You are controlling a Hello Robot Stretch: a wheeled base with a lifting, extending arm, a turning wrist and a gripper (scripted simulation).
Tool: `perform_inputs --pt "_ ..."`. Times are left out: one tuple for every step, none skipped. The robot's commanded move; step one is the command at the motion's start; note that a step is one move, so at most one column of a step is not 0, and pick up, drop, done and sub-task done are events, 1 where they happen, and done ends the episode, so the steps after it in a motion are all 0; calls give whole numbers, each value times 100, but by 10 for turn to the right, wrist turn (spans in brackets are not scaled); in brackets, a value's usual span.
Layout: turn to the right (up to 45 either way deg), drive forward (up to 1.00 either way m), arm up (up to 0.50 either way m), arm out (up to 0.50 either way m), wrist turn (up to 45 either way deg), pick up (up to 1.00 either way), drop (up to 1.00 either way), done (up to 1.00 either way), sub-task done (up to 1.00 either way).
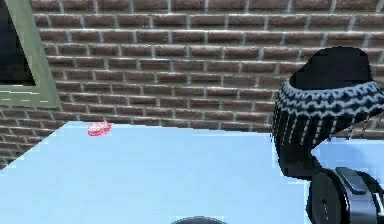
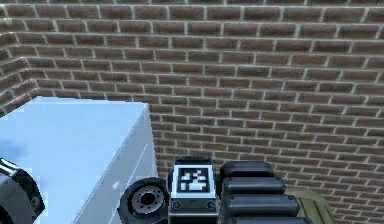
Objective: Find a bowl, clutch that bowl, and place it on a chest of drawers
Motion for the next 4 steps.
perform_inputs --pt "-30 0 0 0 0 0 0 0 0" --pt "300 0 0 0 0 0 0 0 0" --pt "-150 0 0 0 0 0 0 0 0" --pt "180 0 0 0 0 0 0 0 0"
